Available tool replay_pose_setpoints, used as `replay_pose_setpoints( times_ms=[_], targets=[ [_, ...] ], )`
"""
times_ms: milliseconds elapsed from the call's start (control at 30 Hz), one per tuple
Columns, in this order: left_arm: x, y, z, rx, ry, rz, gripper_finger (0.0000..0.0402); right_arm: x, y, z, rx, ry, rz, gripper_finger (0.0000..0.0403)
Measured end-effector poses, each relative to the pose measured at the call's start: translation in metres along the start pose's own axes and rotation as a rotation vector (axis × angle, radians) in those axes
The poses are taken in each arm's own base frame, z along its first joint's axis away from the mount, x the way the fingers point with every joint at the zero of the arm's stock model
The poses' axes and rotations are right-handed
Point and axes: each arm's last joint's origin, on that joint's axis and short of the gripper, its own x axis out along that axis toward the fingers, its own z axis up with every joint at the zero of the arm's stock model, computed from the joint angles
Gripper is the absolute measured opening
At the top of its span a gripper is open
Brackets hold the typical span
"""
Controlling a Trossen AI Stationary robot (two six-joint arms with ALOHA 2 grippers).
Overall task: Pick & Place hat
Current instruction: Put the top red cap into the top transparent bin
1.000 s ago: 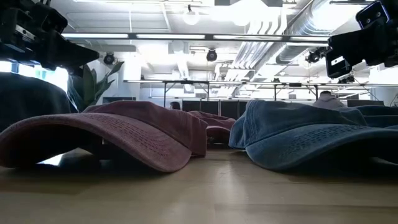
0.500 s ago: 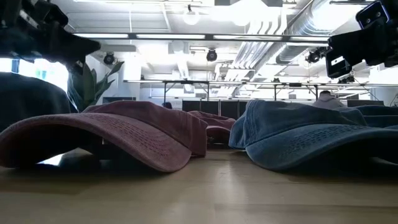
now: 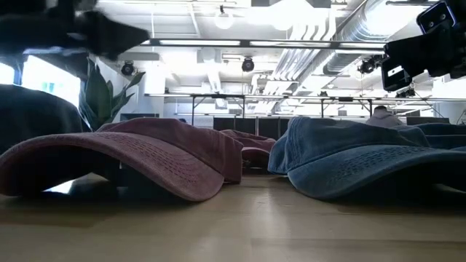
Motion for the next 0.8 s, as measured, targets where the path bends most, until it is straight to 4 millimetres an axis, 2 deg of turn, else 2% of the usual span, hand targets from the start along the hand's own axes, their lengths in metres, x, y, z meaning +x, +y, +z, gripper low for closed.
replay_pose_setpoints(
  times_ms=[100, 200, 300, 400, 467, 533, 633, 800],
  targets=[
    [0.043, 0.001, 0.01, 0.05, 0.141, 0.091, 0.0118, 0.0, 0.0, 0.0, 0.0, 0.0, 0.0, 0.0012],
    [0.096, 0.012, 0.025, 0.068, 0.293, 0.11, 0.0167, 0.0, 0.0, 0.0, 0.0, 0.0, 0.0, 0.0012],
    [0.151, 0.037, 0.036, 0.019, 0.467, 0.061, 0.0211, 0.0, 0.0, 0.0, 0.0, 0.0, 0.0, 0.0012],
    [0.206, 0.065, 0.034, -0.026, 0.644, -0.034, 0.0244, 0.0, 0.0, 0.0, 0.0, 0.0, 0.0, 0.0012],
    [0.235, 0.084, 0.031, -0.019, 0.77, -0.066, 0.0258, 0.0, 0.0, 0.0, 0.0, 0.0, 0.0, 0.0012],
    [0.258, 0.103, 0.033, 0.013, 0.86, -0.076, 0.0265, 0.0, 0.0, 0.0, 0.0, 0.0, 0.0, 0.0012],
    [0.283, 0.13, 0.023, 0.025, 1.004, -0.1, 0.0266, 0.0, 0.0, 0.0, 0.0, 0.0, 0.0, 0.0012],
    [0.3, 0.164, 0.002, -0.052, 1.123, -0.228, 0.0264, 0.0, 0.0, 0.0, 0.0, 0.0, 0.0, 0.0012]
  ],
)
